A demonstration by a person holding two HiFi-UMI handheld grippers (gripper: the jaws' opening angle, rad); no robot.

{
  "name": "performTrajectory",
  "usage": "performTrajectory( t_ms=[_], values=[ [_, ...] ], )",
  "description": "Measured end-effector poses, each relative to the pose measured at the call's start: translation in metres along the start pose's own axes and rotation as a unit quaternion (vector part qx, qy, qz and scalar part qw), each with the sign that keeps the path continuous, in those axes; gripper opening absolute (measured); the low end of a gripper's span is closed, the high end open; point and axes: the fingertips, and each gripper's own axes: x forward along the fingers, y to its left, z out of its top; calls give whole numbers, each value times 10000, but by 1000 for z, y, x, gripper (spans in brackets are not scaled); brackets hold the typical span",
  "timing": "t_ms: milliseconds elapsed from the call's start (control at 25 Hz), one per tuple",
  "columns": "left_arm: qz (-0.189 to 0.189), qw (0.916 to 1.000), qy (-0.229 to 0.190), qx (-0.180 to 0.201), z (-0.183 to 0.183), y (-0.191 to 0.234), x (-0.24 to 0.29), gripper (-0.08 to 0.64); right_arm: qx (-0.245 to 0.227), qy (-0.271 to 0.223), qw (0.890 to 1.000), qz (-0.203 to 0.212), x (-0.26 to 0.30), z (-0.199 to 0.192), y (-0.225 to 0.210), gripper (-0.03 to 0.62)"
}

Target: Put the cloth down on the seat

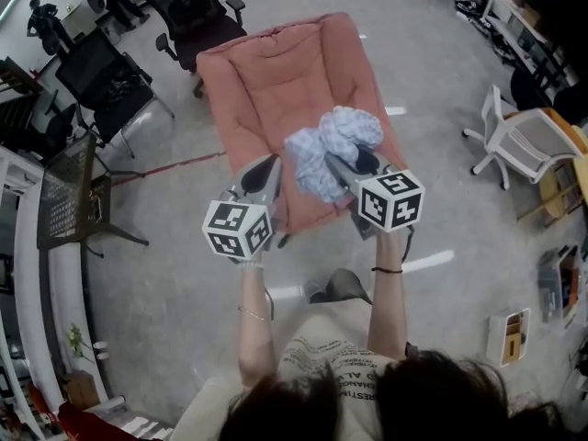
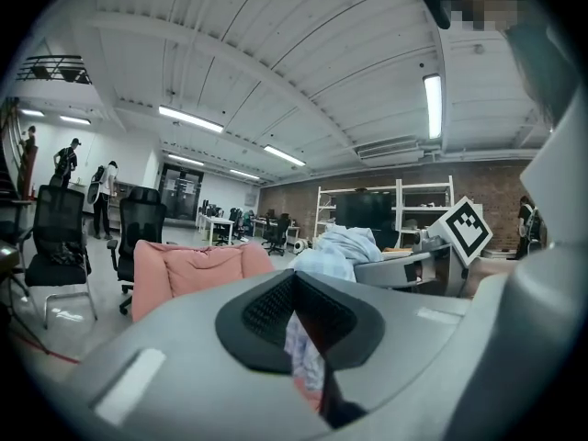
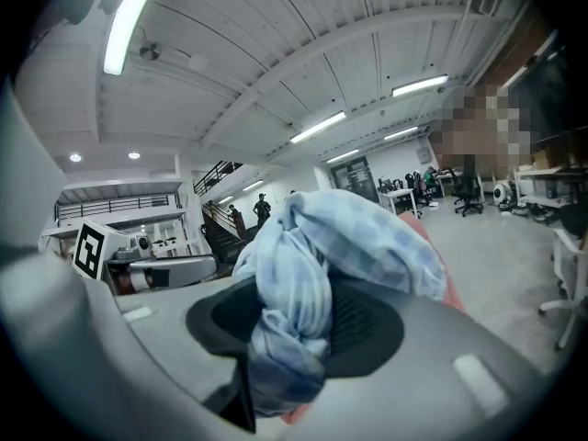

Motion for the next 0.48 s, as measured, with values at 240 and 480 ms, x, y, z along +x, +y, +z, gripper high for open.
performTrajectory(
  t_ms=[240,480],
  values=[
    [184,9995,31,-244,-9,21,-1,-2,2,160,9998,141,19,-2,1,186],
    [310,9989,75,-357,-12,39,16,-2,8,291,9993,219,44,1,-15,186]
  ],
)
